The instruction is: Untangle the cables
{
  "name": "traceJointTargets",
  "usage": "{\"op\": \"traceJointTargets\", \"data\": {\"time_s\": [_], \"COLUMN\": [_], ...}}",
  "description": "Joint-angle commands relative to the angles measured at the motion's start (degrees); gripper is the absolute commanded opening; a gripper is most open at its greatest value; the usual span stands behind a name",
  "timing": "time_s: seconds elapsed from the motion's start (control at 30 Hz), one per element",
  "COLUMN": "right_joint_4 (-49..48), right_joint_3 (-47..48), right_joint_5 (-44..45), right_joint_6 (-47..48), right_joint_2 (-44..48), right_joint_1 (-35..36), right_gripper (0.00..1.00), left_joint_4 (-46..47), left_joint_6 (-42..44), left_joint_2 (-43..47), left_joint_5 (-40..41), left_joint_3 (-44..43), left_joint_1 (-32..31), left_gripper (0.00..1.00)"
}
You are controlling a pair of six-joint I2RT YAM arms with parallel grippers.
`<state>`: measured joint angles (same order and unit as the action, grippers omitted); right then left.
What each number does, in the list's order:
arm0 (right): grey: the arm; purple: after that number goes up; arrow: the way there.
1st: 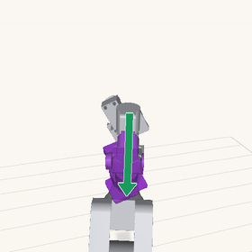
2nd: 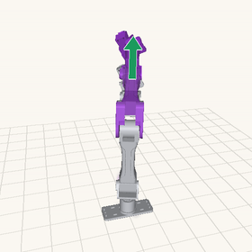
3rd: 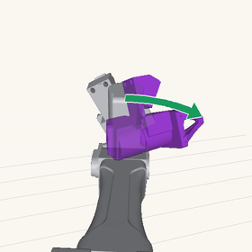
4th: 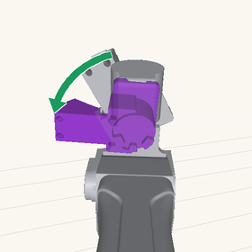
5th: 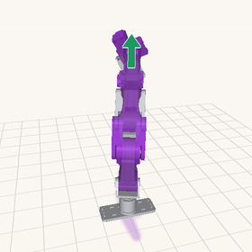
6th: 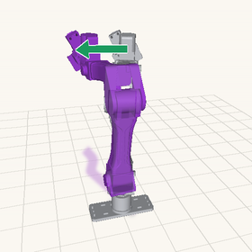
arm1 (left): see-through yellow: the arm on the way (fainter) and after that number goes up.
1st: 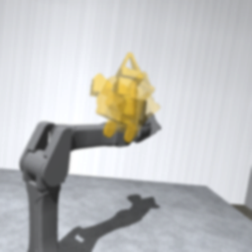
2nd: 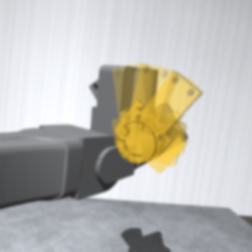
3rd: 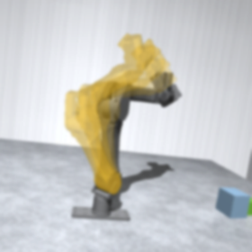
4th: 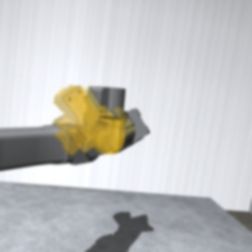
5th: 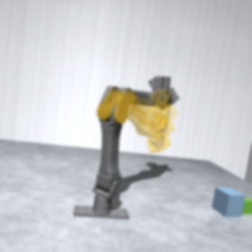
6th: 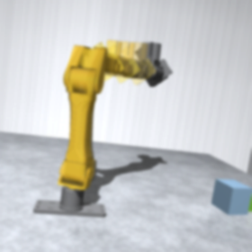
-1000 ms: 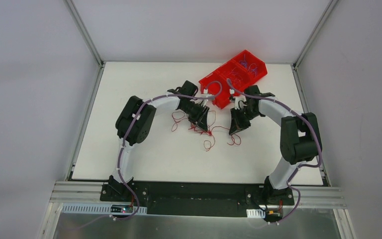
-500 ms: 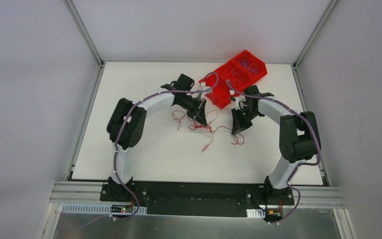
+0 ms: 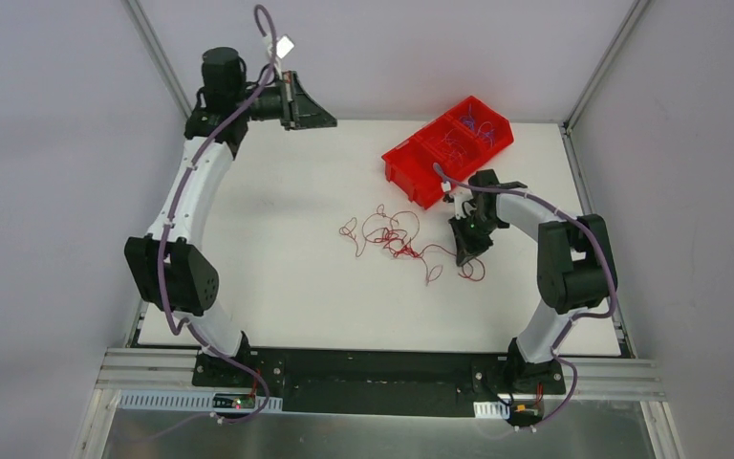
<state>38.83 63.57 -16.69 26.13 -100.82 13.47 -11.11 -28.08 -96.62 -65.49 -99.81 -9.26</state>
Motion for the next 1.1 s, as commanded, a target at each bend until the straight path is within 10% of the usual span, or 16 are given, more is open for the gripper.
{"op": "traceJointTargets", "data": {"time_s": [0.0, 0.2, 0.53, 1.07], "right_joint_4": [4.28, 5.91, 5.37, 3.72], "right_joint_3": [0.25, 2.74, 3.9, 3.45], "right_joint_5": [-1.6, -6.21, -7.46, -8.14], "right_joint_6": [2.6, 1.27, -0.3, -2.52], "right_joint_2": [3.64, 2.51, 1.25, 1.15], "right_joint_1": [-0.54, -0.29, -0.25, 0.21], "right_gripper": [0.0, 0.0, 0.0, 0.0], "left_joint_4": [6.52, 1.54, -1.83, -4.58], "left_joint_6": [-8.57, 6.58, 17.37, 19.34], "left_joint_2": [1.42, 2.88, -16.81, -29.5], "left_joint_5": [-5.92, 0.5, 12.01, 18.82], "left_joint_3": [-0.06, 16.22, 13.41, 8.3], "left_joint_1": [4.01, -4.06, -21.19, -27.31], "left_gripper": [0.0, 0.57, 0.52, 0.51]}}
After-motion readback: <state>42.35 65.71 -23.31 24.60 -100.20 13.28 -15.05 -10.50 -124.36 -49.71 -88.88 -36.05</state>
